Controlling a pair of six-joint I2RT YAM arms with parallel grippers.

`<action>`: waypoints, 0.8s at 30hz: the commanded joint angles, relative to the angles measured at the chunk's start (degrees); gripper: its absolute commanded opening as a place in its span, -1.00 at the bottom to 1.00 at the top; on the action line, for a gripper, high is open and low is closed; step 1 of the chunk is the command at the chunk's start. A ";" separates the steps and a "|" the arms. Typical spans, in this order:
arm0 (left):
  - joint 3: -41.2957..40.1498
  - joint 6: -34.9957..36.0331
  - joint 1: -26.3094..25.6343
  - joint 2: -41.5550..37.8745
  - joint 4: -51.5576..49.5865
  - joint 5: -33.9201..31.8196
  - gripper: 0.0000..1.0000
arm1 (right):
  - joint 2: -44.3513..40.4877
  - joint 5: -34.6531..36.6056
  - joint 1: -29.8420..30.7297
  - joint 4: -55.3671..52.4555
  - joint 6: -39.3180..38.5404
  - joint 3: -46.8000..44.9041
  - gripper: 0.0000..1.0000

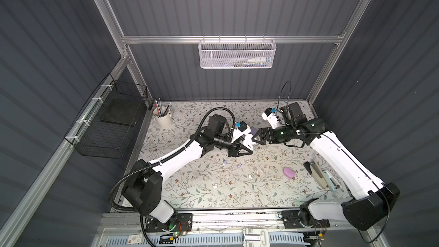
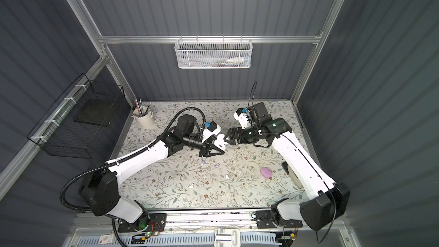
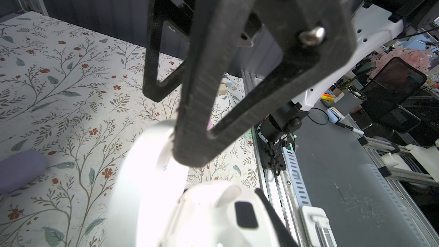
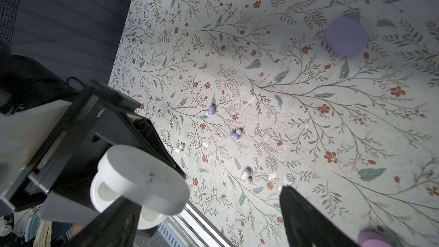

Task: Insert wireless bluetooth earbuds into charging case
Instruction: Open the charging case, then pick up the wireless bluetooth earbud from the bottom-center of the table.

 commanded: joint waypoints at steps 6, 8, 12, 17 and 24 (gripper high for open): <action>-2.43 -1.89 3.76 -0.21 0.88 -1.80 -0.55 | -3.90 -5.73 1.75 -0.80 2.35 -2.40 0.92; -3.01 -2.65 4.57 -0.12 1.85 -2.18 -0.55 | -5.43 -5.54 1.89 -0.20 3.91 -4.18 0.92; -4.13 -3.32 5.66 -0.17 2.75 -2.97 -0.55 | -8.68 -3.41 2.42 0.63 6.71 -9.08 0.92; -6.22 -3.85 7.03 -1.43 3.78 -4.20 -0.54 | -11.50 1.29 4.87 3.20 11.32 -16.50 0.89; -9.34 -4.56 8.67 -4.32 6.34 -6.37 -0.53 | -11.01 13.83 11.18 8.80 22.50 -25.60 0.79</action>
